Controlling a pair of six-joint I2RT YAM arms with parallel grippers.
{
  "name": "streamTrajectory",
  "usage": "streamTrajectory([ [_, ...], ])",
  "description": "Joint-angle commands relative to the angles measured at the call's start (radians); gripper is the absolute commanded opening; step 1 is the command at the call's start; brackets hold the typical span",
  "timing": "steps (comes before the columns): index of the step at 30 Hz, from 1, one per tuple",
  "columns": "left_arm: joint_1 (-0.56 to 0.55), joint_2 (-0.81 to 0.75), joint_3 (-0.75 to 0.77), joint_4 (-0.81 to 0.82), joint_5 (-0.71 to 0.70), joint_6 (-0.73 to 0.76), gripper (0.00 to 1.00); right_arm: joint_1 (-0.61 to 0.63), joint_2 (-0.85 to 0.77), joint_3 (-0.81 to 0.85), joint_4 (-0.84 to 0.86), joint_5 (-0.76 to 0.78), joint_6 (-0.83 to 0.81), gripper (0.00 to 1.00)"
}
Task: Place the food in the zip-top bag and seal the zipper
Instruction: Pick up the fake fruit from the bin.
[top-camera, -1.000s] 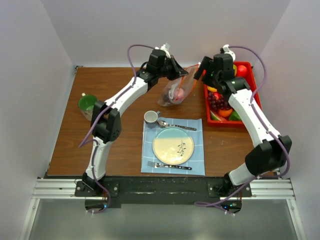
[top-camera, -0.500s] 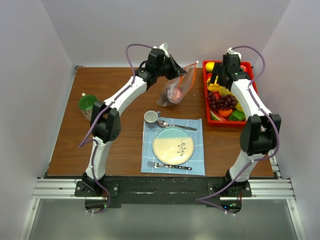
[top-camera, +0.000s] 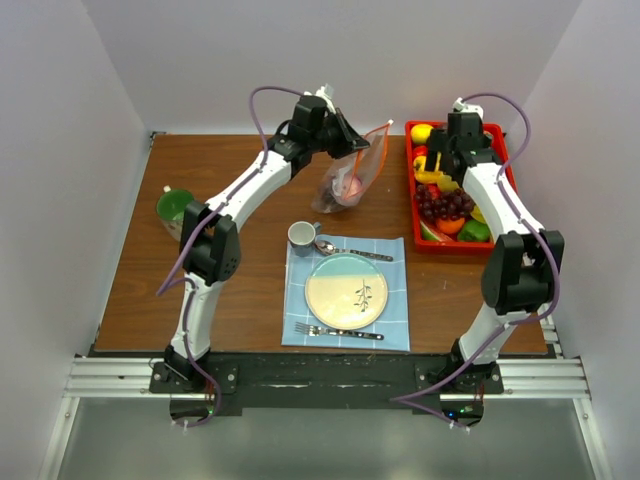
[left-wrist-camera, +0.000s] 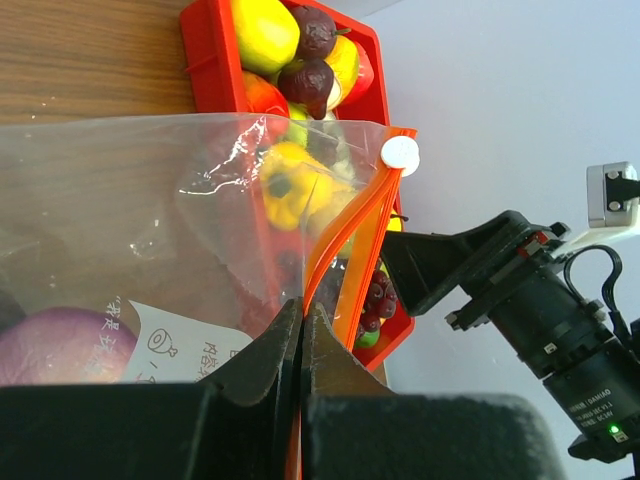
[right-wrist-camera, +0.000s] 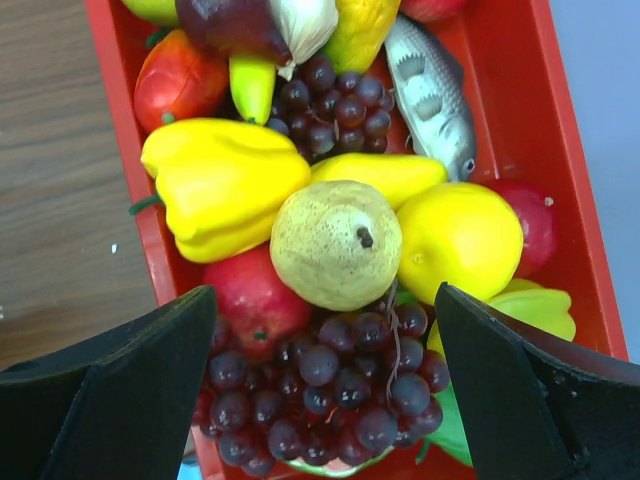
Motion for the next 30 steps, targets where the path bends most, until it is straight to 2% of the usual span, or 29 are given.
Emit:
streamTrajectory([
  [1, 0.008, -0.003, 0.036, 0.027, 0.023, 0.011, 0.00, -0.007, 0.041, 0.028, 0.068, 0.018, -0.035, 0.97],
  [5, 0.009, 0.004, 0.048, 0.017, 0.031, 0.019, 0.00, -0.048, 0.104, 0.080, 0.056, -0.023, -0.043, 0.97],
  [13, 0.015, 0.023, 0.076, 0.005, 0.039, 0.019, 0.00, -0.110, 0.131, 0.090, 0.066, -0.164, -0.034, 0.98],
  [30, 0.016, 0.036, 0.097, -0.003, 0.028, 0.015, 0.00, -0.122, 0.181, 0.082, 0.036, -0.231, 0.038, 0.93],
])
